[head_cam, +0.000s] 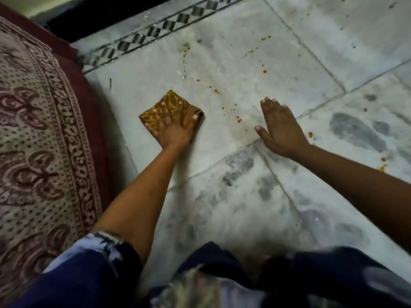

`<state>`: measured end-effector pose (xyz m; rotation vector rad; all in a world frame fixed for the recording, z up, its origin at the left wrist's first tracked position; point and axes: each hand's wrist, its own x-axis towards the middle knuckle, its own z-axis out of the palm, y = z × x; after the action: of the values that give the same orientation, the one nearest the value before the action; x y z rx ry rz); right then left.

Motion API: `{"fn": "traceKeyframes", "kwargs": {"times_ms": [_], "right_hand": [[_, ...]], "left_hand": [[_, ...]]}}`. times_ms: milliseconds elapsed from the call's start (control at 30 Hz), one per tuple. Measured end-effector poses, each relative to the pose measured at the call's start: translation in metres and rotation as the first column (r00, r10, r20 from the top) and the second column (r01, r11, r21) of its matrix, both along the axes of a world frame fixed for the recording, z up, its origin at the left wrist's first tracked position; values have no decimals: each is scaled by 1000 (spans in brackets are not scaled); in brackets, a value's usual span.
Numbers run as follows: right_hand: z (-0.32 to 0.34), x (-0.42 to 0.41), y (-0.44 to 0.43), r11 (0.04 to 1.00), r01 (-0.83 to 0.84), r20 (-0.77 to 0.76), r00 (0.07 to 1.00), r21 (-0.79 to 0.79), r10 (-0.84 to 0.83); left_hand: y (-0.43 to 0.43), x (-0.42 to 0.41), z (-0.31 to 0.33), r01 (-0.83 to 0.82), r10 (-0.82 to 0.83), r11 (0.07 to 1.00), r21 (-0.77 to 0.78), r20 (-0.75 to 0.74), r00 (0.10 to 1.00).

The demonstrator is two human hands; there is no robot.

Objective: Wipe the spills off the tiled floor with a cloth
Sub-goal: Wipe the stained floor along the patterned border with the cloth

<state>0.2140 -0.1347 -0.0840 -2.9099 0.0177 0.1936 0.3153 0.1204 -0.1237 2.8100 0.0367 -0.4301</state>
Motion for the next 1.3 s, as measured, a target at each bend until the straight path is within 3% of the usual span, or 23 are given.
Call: {"fn": "traceKeyframes", "kwargs": {"times_ms": [133,200,333,433,600,667,767,900,1033,1133,1200,1300], "right_hand": [[-22,30,7,999,46,47,998,17,-47],[-35,48,10,995,86,62,994,40,-89],[-52,77,9,994,85,110,990,66,-92],[-60,88,4,998,39,104,994,47,-44],[-71,89,-3,1000,3,67,998,-16,-2],[-72,90,-4,1000,4,71,998,-19,-3],[-71,90,-2,1000,5,79,997,-10,-4],[-68,90,-3,1000,9,79,997,9,-9],[-70,89,-3,1000,14,87,996,19,-16],[-71,90,-2,999,15,97,995,30,-18],[-70,91,-3,999,17,91,996,31,-20],[-68,91,-3,1000,17,81,997,20,-18]], "left_hand": [[-10,67,5,-109,108,994,-21,-15,994],[-20,81,2,-83,83,997,13,8,997],[-25,50,-11,263,-281,957,121,166,945],[8,13,-10,429,-445,894,128,143,884],[22,68,-1,92,-98,988,125,46,994],[-2,103,0,52,-55,994,96,33,998],[-30,106,-3,186,-194,975,126,53,980],[-7,46,-3,424,-441,888,179,68,895],[27,70,1,242,-252,950,195,26,967],[-4,130,-1,116,-123,982,146,39,992],[-38,144,-4,146,-153,981,126,41,987],[-54,110,-5,377,-393,910,170,68,917]]}}
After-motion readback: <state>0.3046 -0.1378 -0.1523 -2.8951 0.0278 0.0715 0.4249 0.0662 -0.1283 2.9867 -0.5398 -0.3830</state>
